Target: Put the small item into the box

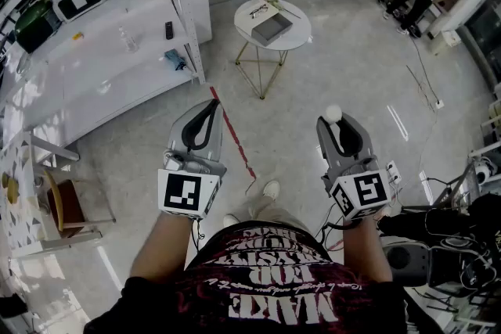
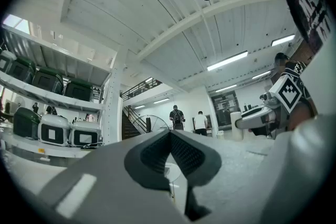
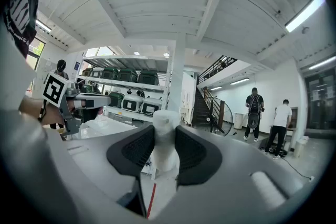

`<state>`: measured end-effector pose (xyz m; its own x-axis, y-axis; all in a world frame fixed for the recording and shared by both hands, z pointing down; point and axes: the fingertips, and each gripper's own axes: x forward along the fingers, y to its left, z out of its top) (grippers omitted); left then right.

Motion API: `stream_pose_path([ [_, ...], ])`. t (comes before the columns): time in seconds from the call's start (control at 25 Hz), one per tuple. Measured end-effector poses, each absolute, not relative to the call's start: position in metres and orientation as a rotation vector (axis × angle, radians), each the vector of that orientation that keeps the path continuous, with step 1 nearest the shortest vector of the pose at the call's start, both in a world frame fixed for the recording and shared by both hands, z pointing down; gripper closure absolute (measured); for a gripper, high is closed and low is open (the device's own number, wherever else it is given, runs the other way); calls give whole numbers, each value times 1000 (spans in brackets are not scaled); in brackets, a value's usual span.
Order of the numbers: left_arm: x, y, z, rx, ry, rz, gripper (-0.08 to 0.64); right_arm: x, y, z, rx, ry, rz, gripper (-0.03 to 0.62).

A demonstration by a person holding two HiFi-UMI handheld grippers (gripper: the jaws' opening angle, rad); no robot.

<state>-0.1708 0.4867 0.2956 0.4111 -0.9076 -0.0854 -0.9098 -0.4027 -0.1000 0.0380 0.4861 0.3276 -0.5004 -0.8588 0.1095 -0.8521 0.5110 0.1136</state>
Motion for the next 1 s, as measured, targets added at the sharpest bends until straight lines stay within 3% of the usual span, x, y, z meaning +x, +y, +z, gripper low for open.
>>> stream_pose_path([
  [1.0, -90, 334, 321, -2528, 1719, -24, 560, 129, 335, 355, 1485, -2676, 125, 439],
])
